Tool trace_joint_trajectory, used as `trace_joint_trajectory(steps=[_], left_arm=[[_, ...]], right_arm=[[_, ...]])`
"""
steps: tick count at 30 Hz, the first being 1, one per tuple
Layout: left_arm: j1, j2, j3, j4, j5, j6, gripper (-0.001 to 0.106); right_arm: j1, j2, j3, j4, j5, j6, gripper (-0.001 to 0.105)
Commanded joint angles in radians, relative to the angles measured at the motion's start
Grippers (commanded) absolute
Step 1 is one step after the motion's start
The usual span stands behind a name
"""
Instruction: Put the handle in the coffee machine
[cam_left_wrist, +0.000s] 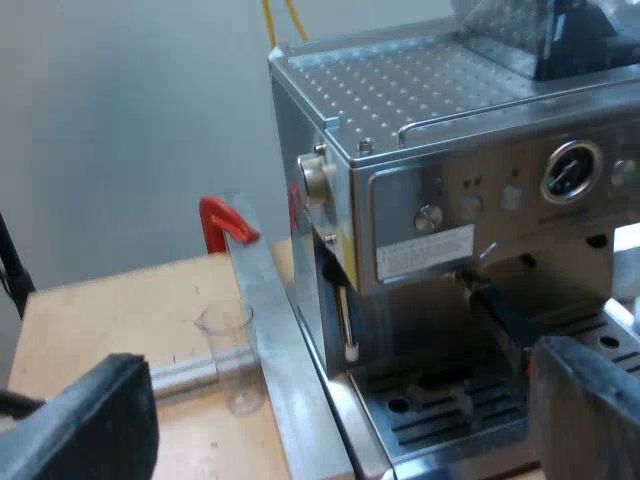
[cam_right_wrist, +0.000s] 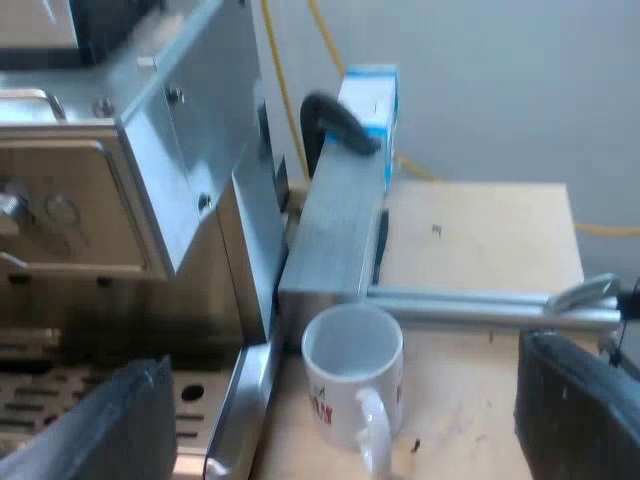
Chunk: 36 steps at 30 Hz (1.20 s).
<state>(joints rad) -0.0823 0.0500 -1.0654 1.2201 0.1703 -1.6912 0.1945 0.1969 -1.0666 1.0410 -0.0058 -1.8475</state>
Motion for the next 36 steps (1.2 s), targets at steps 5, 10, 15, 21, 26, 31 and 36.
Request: trace_joint_trajectory(steps=[5, 10, 15, 21, 26, 31, 36], left_arm=[[-0.001, -0.132, 0.018, -0.003, -0.004, -0.001, 0.077], [-0.001, -0.2, 0.018, 0.063, -0.004, 0.001, 0.077], [-0.001, -0.208, 0.011, 0.147, -0.004, 0.071, 0.077], [-0.001, -0.208, 0.016, 0.133, -0.004, 0.074, 0.077], [-0.001, -0.206, 0.056, 0.043, -0.009, 0.074, 0.077], [-0.001, -0.206, 0.143, -0.087, -0.009, 0.074, 0.077], [-0.001, -0.205, 0.258, -0.177, -0.009, 0.074, 0.077]], right_arm=[[-0.005, -0.12, -0.002, -0.005, 0.006, -0.019, 0.071], [-0.005, -0.221, 0.039, -0.003, 0.006, -0.019, 0.071], [-0.004, -0.252, 0.074, 0.047, -0.006, -0.037, 0.071], [-0.003, -0.254, 0.118, 0.034, -0.029, -0.048, 0.071], [-0.003, -0.252, 0.173, -0.019, -0.047, -0.039, 0.071], [-0.003, -0.252, 0.233, -0.088, -0.061, -0.033, 0.071], [-0.003, -0.25, 0.311, -0.119, -0.061, -0.033, 0.071]])
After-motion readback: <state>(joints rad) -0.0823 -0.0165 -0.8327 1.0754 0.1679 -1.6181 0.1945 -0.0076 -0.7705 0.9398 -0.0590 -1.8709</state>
